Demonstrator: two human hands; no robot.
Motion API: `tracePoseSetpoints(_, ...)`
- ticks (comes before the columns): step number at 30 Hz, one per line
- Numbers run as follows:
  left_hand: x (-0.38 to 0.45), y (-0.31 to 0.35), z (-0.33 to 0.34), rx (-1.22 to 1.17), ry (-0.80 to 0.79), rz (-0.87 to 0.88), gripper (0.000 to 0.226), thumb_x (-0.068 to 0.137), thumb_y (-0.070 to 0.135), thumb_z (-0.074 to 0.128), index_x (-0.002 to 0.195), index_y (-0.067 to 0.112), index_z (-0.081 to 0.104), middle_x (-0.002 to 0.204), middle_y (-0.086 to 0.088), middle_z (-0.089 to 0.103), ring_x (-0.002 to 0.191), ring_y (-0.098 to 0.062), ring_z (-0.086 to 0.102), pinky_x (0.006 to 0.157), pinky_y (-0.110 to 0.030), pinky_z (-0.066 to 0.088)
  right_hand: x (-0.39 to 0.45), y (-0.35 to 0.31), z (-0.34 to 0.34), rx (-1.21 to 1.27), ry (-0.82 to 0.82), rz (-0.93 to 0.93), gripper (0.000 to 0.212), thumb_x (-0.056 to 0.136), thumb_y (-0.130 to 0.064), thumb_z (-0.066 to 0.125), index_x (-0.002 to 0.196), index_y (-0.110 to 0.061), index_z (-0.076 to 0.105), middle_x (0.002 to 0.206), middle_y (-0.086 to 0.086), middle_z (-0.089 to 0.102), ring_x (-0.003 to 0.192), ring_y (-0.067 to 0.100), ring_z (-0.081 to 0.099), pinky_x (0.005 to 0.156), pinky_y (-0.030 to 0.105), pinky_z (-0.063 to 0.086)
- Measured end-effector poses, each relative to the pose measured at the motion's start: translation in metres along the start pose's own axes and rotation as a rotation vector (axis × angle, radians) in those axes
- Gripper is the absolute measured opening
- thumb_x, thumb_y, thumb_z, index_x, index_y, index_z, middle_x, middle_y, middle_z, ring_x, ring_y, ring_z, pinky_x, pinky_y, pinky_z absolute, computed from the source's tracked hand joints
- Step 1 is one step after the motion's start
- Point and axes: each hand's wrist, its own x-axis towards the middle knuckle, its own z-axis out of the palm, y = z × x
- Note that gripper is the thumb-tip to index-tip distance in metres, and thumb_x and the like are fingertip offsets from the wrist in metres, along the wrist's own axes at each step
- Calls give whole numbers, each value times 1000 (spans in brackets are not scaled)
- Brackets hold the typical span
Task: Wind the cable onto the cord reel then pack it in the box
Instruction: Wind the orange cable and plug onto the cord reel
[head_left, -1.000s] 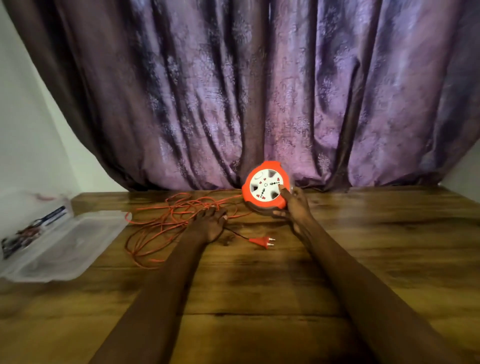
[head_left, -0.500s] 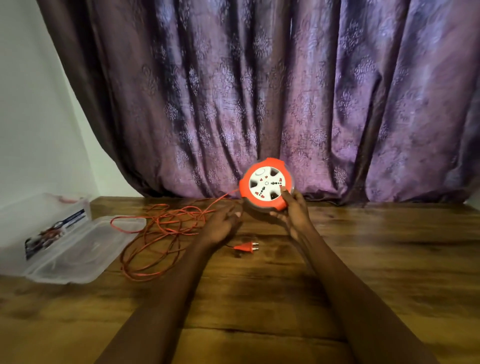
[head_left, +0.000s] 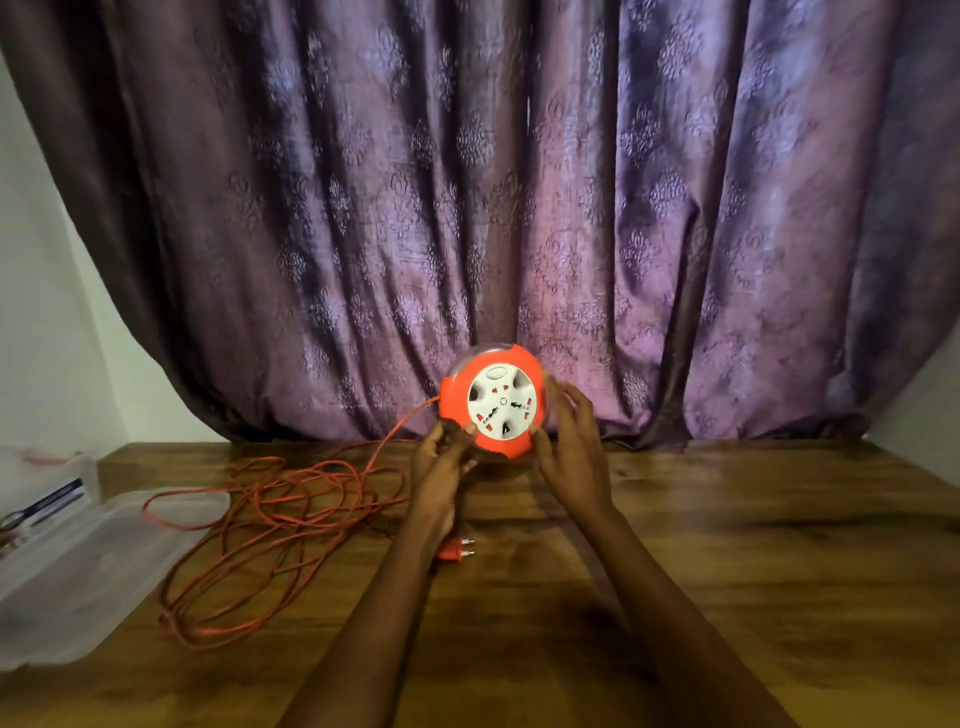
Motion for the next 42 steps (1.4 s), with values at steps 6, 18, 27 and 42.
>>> tracePoseSetpoints(6,1,0,-18,64,-4,54,28,86,-4,69,104,15,58,82,6,62,69,-7,60,58,-24,53,-7,-12,1,-491,-193,-257,53,89,-32,64,141,-38,52,124,5,60,110,29,57,89,42,45)
tracePoseSetpoints(18,-14,-4,-6,166,1,81,35,83,-3,73,104,23,60,97,-5,69,82,-12,68,75,-33,59,-16,-31,8,-676,-179,-36,55,78,-46,68,131,-39,53,99,9,71,88,34,65,76,41,46)
tracePoseSetpoints(27,-18,-7,-2,130,2,53,27,86,-3,71,100,15,56,92,-10,62,82,-26,57,66,-40,58,-15,-34,15,-385,-137,324,60,78,-69,58,133,-46,49,108,10,71,97,36,68,79,41,50)
tracePoseSetpoints(42,-13,2,-13,124,109,62,13,93,7,63,103,10,55,85,-15,57,72,-24,54,48,-26,53,1,-25,0,-206,-245,381,19,88,-35,60,105,-29,65,90,-2,74,87,29,68,71,36,49)
